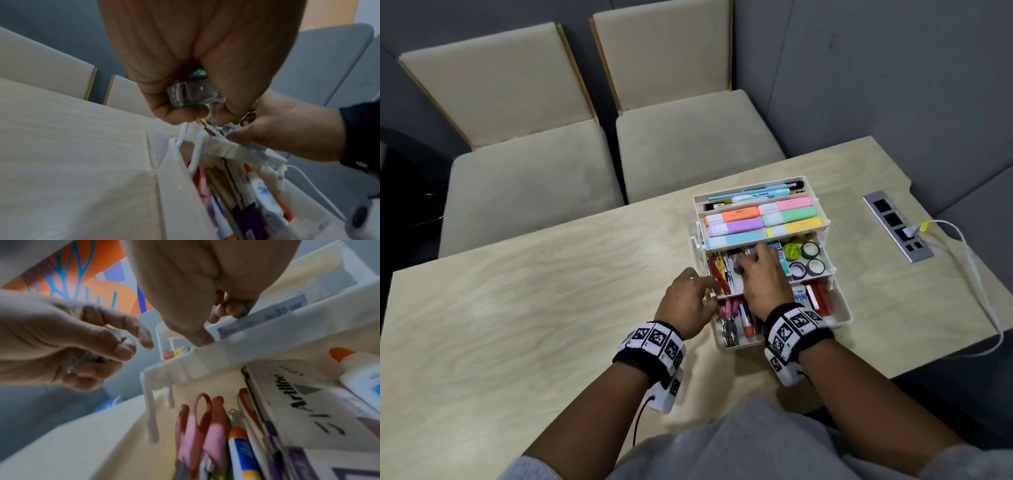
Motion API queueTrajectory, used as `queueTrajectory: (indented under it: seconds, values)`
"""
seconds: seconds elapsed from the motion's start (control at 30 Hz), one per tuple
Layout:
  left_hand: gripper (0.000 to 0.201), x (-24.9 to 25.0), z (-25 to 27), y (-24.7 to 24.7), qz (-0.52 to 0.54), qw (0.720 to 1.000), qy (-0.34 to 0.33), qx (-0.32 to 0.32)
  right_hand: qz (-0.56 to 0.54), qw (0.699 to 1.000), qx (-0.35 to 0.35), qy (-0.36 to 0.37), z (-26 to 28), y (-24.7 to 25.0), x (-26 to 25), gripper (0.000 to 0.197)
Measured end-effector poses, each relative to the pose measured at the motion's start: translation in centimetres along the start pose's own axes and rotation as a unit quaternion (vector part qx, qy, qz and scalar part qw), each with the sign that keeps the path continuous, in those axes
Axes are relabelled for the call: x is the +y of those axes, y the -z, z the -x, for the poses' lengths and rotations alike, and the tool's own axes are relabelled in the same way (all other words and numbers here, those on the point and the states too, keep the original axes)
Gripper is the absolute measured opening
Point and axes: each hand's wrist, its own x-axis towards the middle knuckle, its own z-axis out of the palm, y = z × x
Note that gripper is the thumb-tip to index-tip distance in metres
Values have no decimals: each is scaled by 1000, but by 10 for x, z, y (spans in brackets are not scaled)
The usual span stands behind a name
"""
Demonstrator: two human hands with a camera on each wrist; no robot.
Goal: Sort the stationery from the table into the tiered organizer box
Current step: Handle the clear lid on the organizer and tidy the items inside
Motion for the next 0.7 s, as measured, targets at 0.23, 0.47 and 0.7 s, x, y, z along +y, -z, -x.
queueTrajectory:
  seconds: [0.23,0.47,0.7]
  values:
    - [62,31,-2,10,232,971,56,-20,-343,937,-23,-64,23,28,13,19]
    - [61,55,-10,2,382,920,22,-84,-504,854,-99,-87,38,40,18,25]
    - [32,53,-18,-6,381,917,111,-30,-555,814,-62,-162,27,41,28,16]
